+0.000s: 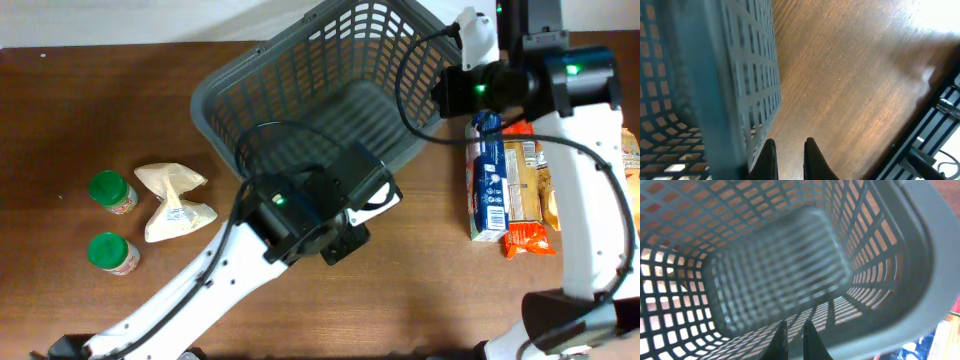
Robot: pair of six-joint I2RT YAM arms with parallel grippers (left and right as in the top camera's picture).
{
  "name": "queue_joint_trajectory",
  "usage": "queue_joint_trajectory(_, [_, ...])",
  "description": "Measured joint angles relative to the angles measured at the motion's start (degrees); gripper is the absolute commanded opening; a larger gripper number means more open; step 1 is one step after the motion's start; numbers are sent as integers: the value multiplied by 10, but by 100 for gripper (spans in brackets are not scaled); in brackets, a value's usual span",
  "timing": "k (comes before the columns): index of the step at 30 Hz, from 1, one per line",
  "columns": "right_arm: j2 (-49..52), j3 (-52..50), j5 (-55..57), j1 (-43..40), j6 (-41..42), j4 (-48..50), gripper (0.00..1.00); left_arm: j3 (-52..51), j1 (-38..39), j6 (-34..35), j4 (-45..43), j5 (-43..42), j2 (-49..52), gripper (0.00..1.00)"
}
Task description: Pack container
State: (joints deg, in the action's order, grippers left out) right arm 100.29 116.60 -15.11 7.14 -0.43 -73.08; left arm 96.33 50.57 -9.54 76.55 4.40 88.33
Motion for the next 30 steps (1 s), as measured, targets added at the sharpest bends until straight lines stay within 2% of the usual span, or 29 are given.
queue_joint_trajectory(6, [20,0,16,0,-5,4,4,0,-10,-8,-3,2,22,2])
queue_joint_trajectory(15, [35,1,46,0,-12,-5,4,0,-69,-14,-3,3,31,2])
queue_joint_trajectory(30, [40,5,61,0,-12,-96,4,0,-78,-19,6,17,31,2])
